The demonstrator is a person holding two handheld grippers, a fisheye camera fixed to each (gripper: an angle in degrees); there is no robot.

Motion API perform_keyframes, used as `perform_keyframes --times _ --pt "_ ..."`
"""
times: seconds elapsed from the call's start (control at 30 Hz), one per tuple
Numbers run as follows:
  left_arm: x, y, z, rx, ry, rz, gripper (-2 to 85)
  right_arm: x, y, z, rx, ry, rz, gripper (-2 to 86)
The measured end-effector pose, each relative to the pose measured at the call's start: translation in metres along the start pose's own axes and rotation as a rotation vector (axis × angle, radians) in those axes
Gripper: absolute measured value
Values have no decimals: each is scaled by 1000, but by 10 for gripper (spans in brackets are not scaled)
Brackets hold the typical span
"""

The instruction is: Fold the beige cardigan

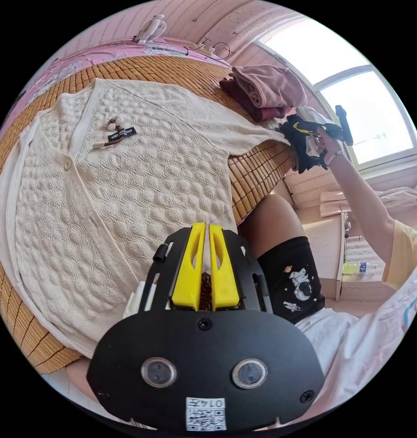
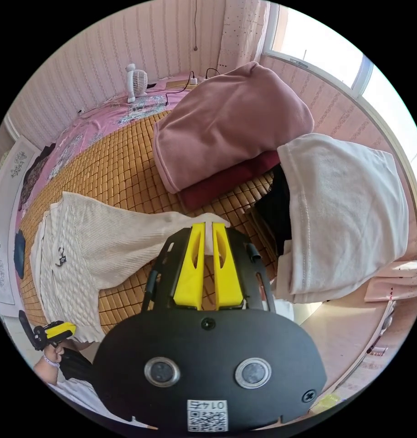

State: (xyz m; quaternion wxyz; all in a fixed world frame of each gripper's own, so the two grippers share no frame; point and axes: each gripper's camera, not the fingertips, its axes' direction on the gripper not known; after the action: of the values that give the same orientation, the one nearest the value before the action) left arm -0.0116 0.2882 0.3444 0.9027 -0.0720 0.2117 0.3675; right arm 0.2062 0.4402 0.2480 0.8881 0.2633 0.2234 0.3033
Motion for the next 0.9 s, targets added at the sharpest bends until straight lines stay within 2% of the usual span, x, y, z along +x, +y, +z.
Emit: perform_keyframes --times 0.1,0.2,0.37,0.57,0.67,0.83,0.9 --pt "-8 26 -18 22 -24 1 -5 3 13 6 -6 85 44 12" --pt "-26 62 -46 70 -105 -29 -3 3 40 10 3 -2 62 19" --pt "-81 125 -106 184 -188 -233 -2 -26 104 31 -49 -181 36 38" --pt "-126 180 -159 313 -285 -376 13 -93 136 21 -51 -202 -175 48" --pt "-143 200 -173 365 -289 -418 29 -135 119 11 -34 -298 -289 52" --pt "-159 229 -185 410 -313 -407 59 -256 86 5 -68 -444 -579 57" --pt "-163 236 -188 393 -386 -366 67 -300 77 6 -85 -490 -651 59"
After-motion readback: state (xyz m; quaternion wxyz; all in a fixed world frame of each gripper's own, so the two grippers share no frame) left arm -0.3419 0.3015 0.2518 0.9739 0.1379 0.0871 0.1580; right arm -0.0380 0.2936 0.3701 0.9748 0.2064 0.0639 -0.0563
